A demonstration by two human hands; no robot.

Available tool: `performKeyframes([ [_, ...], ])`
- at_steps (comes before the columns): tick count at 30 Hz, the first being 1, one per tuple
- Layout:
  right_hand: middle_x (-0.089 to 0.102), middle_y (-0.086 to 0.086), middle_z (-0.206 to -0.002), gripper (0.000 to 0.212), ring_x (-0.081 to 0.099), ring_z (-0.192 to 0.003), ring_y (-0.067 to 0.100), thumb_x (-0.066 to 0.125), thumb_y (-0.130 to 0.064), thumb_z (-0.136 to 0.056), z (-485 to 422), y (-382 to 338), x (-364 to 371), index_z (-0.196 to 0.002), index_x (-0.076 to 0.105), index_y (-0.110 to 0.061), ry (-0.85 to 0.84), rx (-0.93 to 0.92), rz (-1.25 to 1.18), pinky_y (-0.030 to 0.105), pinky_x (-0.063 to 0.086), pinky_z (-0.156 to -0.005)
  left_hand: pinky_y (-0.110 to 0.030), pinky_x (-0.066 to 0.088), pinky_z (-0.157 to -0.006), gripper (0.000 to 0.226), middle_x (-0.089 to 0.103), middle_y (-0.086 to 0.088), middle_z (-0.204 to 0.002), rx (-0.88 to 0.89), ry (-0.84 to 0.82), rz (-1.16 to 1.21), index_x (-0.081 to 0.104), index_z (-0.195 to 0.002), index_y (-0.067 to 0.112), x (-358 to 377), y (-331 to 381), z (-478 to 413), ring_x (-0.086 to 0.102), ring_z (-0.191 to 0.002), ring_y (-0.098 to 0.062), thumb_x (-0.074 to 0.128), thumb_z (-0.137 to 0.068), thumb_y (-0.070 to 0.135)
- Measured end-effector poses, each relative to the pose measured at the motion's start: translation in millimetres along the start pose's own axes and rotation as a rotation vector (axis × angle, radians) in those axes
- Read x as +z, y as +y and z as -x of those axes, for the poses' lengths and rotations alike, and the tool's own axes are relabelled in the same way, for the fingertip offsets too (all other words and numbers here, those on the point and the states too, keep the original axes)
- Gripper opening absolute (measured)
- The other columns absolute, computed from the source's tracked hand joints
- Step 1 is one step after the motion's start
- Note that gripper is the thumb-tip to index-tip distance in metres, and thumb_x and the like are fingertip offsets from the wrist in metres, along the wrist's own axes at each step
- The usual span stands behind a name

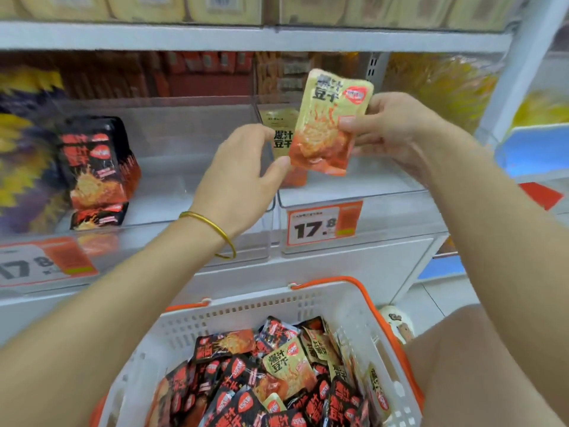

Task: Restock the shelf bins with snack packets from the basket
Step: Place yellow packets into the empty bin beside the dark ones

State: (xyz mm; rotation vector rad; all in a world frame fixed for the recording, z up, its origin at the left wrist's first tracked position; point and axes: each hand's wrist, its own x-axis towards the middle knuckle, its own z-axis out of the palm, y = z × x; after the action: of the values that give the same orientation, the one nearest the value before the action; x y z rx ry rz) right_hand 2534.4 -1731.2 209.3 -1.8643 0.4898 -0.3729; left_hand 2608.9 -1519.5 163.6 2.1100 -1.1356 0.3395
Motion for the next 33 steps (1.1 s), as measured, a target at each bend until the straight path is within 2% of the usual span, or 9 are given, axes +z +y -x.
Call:
performKeyframes([
  [3, 0.069, 0.002, -0.079, 0.018, 0.069, -0.062, 0.011, 0.071, -0.004, -0.081, -34, 15, 27, -0.096, 0.064, -0.010, -0.011, 0.155, 0.191, 0.026, 0.058, -0.053, -0.036, 0.031, -0.104, 0.044, 0.045, -0.009, -0.139, -0.019, -0.047, -0.089, 0.046, -0.131, 0.008, 6, -2, 0, 0.038, -0.131, -0.025, 0.054, -0.092, 0.024],
  [6, 0.068, 0.012, -0.101, 0.032, 0.068, -0.089, 0.026, 0.074, -0.001, -0.077, -60, 37, 50, -0.107, 0.061, -0.001, 0.010, 0.270, 0.221, 0.037, 0.059, -0.069, -0.040, 0.035, -0.101, 0.041, 0.048, -0.009, -0.135, -0.015, -0.035, -0.111, 0.047, -0.129, 0.009, 7, -2, 2, 0.041, -0.128, -0.025, 0.054, -0.091, 0.021],
  [11, 0.066, 0.012, -0.110, 0.042, 0.066, -0.097, 0.027, 0.079, -0.009, -0.074, -88, 50, 68, -0.111, 0.060, -0.002, 0.122, 0.245, 0.301, 0.040, 0.057, -0.081, -0.038, 0.036, -0.099, 0.043, 0.049, -0.009, -0.134, -0.010, -0.036, -0.106, 0.048, -0.128, 0.008, 9, -2, 3, 0.043, -0.126, -0.026, 0.051, -0.090, 0.027],
  [14, 0.065, 0.008, -0.108, 0.039, 0.063, -0.104, 0.024, 0.076, -0.020, -0.078, -95, 50, 76, -0.111, 0.061, -0.004, 0.153, 0.170, 0.444, 0.030, 0.051, -0.089, -0.036, 0.036, -0.097, 0.050, 0.049, -0.007, -0.132, -0.016, -0.042, -0.100, 0.049, -0.126, 0.010, 8, -1, 4, 0.043, -0.124, -0.024, 0.042, -0.083, 0.033],
  [17, 0.062, 0.008, -0.112, 0.042, 0.060, -0.107, 0.023, 0.071, -0.030, -0.082, -94, 48, 81, -0.115, 0.058, -0.006, 0.176, 0.128, 0.567, 0.024, 0.042, -0.076, -0.034, 0.034, -0.099, 0.049, 0.047, -0.005, -0.135, -0.012, -0.034, -0.092, 0.047, -0.128, 0.011, 9, -2, 4, 0.041, -0.126, -0.022, 0.043, -0.085, 0.033],
  [25, 0.063, 0.007, -0.112, 0.050, 0.062, -0.099, 0.021, 0.073, -0.040, -0.080, -93, 50, 77, -0.116, 0.059, -0.008, 0.096, 0.153, 0.669, 0.025, 0.043, -0.070, -0.030, 0.029, -0.103, 0.044, 0.040, -0.002, -0.144, -0.006, -0.023, -0.088, 0.043, -0.134, 0.012, 10, -5, 4, 0.034, -0.133, -0.019, 0.052, -0.093, 0.024],
  [29, 0.063, 0.008, -0.098, 0.033, 0.056, -0.079, 0.019, 0.072, -0.037, -0.080, -87, 44, 75, -0.088, 0.057, -0.009, 0.066, 0.166, 0.700, 0.021, 0.039, -0.048, -0.029, 0.028, -0.104, 0.044, 0.038, -0.001, -0.145, -0.010, -0.043, -0.085, 0.042, -0.135, 0.014, 10, -5, 4, 0.033, -0.134, -0.018, 0.050, -0.093, 0.026],
  [31, 0.059, 0.008, -0.090, 0.037, 0.058, -0.073, 0.020, 0.073, -0.031, -0.081, -72, 30, 69, -0.072, 0.044, -0.010, 0.099, 0.171, 0.627, 0.024, 0.043, -0.049, -0.029, 0.026, -0.107, 0.045, 0.038, -0.003, -0.146, -0.004, -0.034, -0.090, 0.044, -0.134, 0.014, 9, -8, 5, 0.032, -0.136, -0.019, 0.046, -0.093, 0.031],
  [33, 0.059, 0.007, -0.083, 0.039, 0.061, -0.066, 0.021, 0.075, -0.025, -0.080, -44, 13, 58, -0.072, 0.040, -0.011, 0.189, 0.094, 0.535, 0.027, 0.046, -0.051, -0.026, 0.026, -0.106, 0.045, 0.044, -0.007, -0.141, 0.065, 0.042, -0.079, 0.048, -0.130, 0.011, 3, -5, 14, 0.037, -0.132, -0.021, 0.043, -0.090, 0.032],
])
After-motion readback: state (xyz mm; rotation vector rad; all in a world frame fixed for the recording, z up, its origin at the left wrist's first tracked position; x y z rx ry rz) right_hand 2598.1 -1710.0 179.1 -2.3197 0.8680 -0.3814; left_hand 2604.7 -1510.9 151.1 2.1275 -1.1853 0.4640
